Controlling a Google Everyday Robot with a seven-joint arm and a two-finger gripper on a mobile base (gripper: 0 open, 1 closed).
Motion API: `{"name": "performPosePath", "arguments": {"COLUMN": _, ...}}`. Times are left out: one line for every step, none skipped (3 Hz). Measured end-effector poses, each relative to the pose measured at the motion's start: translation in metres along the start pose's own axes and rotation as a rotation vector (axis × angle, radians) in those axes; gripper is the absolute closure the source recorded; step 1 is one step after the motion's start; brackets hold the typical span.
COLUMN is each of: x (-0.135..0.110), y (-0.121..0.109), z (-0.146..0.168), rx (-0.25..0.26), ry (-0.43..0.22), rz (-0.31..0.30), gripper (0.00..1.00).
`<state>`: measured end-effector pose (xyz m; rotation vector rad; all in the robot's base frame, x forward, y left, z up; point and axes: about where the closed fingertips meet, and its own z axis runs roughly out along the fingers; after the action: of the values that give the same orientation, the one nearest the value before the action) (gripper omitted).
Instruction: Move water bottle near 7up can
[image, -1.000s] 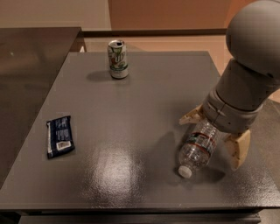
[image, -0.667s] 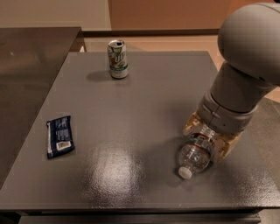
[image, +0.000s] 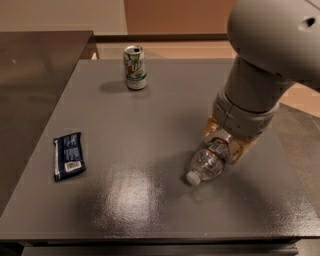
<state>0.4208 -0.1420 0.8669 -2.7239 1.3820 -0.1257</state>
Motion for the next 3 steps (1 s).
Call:
{"name": "performPosePath", "arguments": {"x": 0.005, "y": -0.039, "z": -0.017, "rx": 0.053, "ry": 0.018, "rz": 0.030, "gripper": 1.00}}
{"name": "performPosePath", "arguments": {"x": 0.015, "y": -0.082, "z": -0.029, "rx": 0.106, "ry": 0.028, "rz": 0.070, "gripper": 1.00}}
{"name": "performPosePath", "arguments": {"x": 0.021, "y": -0.126, "z": -0.029, "rx": 0.158, "ry": 0.013, "rz": 0.131, "gripper": 1.00}}
